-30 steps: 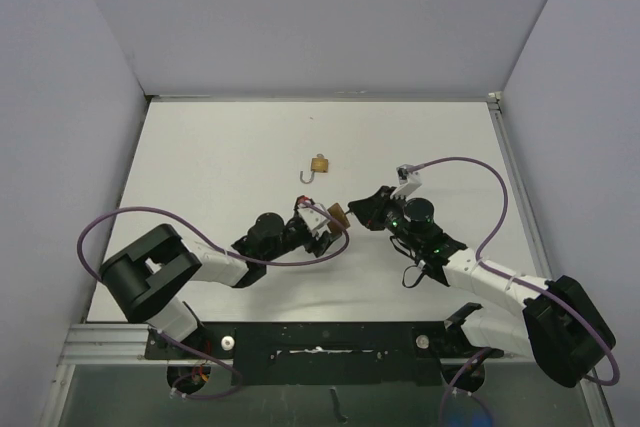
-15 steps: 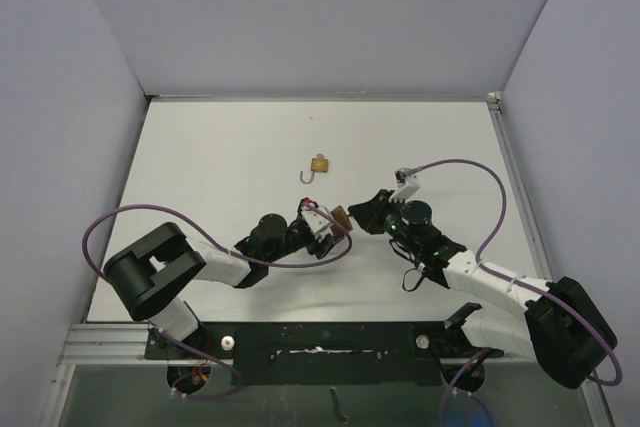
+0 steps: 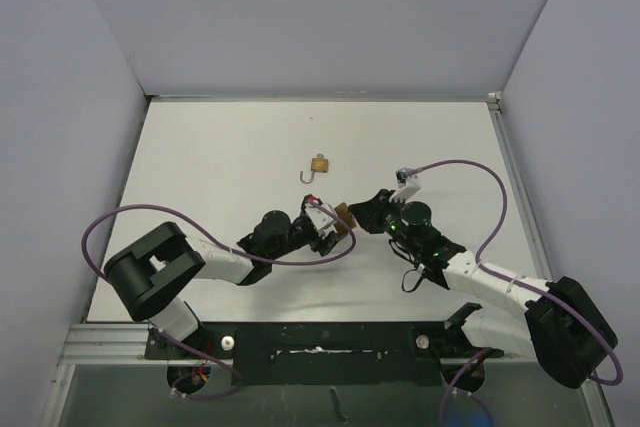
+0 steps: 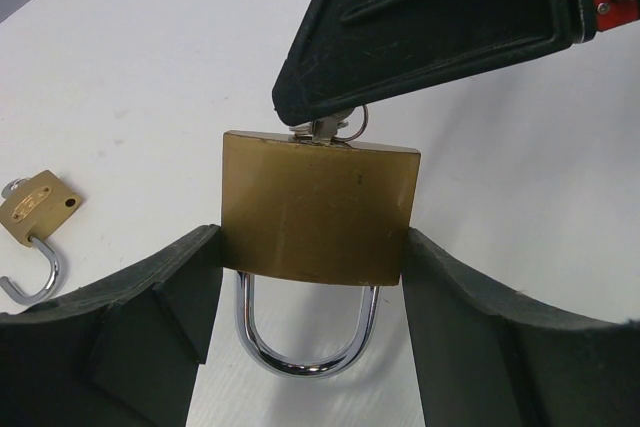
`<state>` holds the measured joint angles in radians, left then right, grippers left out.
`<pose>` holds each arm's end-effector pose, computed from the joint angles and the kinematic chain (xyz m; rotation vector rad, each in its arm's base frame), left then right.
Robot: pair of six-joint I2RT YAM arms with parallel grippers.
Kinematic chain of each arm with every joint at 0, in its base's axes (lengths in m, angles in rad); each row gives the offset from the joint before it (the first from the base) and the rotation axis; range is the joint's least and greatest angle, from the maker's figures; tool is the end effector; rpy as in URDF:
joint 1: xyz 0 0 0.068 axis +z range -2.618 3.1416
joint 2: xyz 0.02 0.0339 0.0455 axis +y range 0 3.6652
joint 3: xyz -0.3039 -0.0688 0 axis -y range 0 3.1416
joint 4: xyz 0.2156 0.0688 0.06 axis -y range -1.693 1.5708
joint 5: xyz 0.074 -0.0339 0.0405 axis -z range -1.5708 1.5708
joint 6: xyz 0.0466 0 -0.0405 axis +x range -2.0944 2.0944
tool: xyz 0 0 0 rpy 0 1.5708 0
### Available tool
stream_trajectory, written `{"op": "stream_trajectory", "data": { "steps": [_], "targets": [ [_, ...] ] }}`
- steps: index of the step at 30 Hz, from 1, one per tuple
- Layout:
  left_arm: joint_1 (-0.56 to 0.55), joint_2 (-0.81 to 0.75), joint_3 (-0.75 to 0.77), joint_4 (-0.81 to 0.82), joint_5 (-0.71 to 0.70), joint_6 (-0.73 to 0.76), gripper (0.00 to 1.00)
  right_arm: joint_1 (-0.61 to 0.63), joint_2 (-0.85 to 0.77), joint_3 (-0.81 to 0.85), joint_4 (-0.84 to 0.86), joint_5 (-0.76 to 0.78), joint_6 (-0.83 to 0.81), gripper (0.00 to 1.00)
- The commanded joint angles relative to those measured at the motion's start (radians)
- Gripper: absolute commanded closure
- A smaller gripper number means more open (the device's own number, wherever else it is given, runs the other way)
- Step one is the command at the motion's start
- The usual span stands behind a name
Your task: Unlock with the key
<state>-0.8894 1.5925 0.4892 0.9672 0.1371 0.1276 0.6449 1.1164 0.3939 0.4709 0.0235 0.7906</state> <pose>0.1817 -0.2342 0.2356 0.9437 1.4778 -0.6792 0.1643 0.1222 0.2590 0.1587 1.9319 0.9714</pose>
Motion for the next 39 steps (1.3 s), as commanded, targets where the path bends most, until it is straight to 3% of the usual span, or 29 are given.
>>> {"op": "stream_trajectory", "data": {
  "steps": [1, 3, 9, 13, 24, 28, 31, 32, 35, 39],
  "targets": [
    [-0.006, -0.057, 0.086, 0.187, -0.009, 0.000, 1.00, 0.021, -0.018, -0.004, 0.027, -0.012, 0.001, 1.00],
    [-0.006, -0.060, 0.085, 0.172, -0.013, -0.002, 1.00, 0.022, -0.021, -0.004, 0.022, -0.004, 0.001, 1.00],
    [-0.006, -0.067, 0.067, 0.146, -0.022, -0.012, 1.00, 0.021, -0.017, 0.002, 0.029, -0.002, -0.002, 0.78],
    [-0.005, -0.073, 0.051, 0.134, -0.034, -0.018, 1.00, -0.001, -0.023, 0.002, 0.051, -0.008, -0.001, 0.70],
    [-0.006, -0.124, 0.021, 0.001, -0.047, -0.023, 1.00, -0.191, -0.099, 0.007, 0.009, -0.125, -0.003, 0.64],
    [-0.006, -0.161, 0.031, -0.103, -0.031, -0.023, 1.00, -0.206, -0.117, 0.047, -0.092, -0.098, -0.142, 0.46],
    [-0.005, -0.198, 0.076, -0.253, -0.013, -0.023, 1.00, -0.202, -0.097, 0.120, -0.222, -0.081, -0.280, 0.18],
    [-0.006, -0.206, 0.094, -0.300, -0.008, -0.023, 1.00, -0.202, -0.086, 0.145, -0.272, -0.079, -0.315, 0.14],
    [-0.005, -0.223, 0.136, -0.411, 0.001, -0.020, 1.00, -0.195, -0.057, 0.207, -0.397, -0.090, -0.416, 0.07],
    [-0.004, -0.230, 0.187, -0.521, 0.016, -0.019, 1.00, -0.174, -0.039, 0.242, -0.469, -0.069, -0.489, 0.05]
  ]
}}
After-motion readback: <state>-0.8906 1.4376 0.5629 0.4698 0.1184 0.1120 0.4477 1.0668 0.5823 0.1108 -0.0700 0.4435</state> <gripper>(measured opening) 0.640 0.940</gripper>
